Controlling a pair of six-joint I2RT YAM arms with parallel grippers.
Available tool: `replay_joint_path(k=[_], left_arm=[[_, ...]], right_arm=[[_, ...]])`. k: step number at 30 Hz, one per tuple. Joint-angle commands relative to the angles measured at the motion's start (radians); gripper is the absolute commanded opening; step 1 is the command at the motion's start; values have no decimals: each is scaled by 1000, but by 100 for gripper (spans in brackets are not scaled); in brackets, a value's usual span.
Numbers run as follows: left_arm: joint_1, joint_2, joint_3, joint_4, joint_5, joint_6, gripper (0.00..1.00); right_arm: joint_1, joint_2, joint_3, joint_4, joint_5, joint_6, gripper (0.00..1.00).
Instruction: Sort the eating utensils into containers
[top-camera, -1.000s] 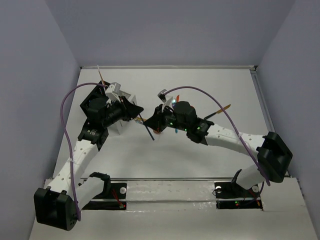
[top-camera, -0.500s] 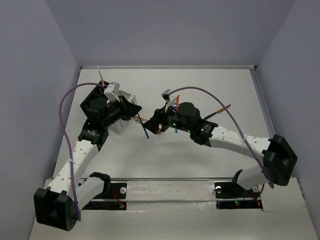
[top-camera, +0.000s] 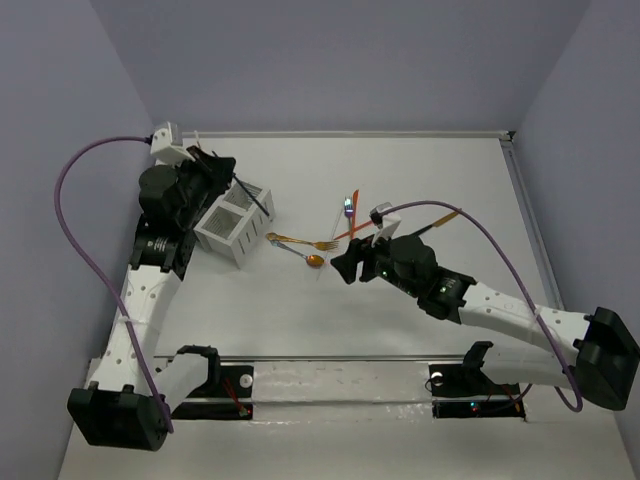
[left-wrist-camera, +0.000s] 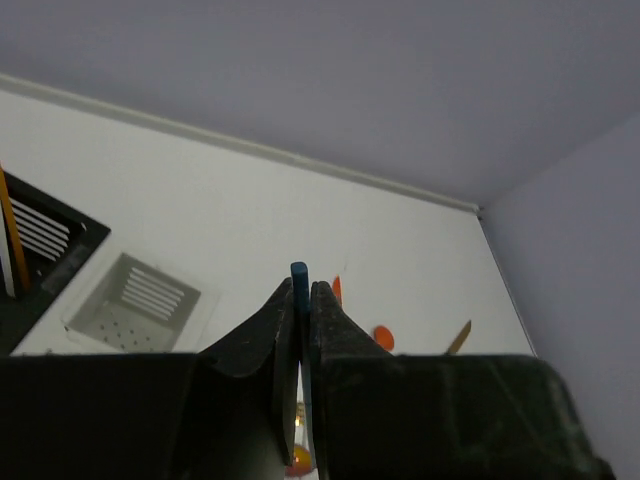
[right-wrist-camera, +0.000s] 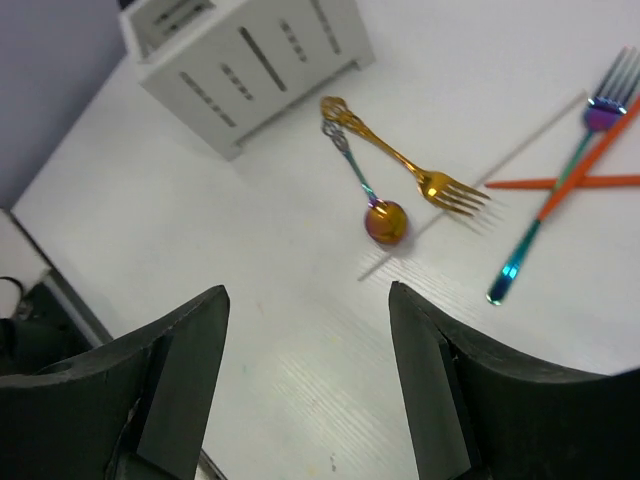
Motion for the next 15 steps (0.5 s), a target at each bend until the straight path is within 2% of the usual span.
replay_joint_path(k=[1,3,9,15], left_arm=[[26,100,170,15,-198,36,6],[37,168,274,4,-322,63,6],[93,336,418,-10,-445,149,6],[152,450,472,8,-533,208,6]], right_arm=[[8,-38,-46,-48,174,-28,71],[8,-63,-66,-48,192,-34,71],[8,-94,-90,-56,229,-46,71],[8,-110,-100,-53,241,-44,71]])
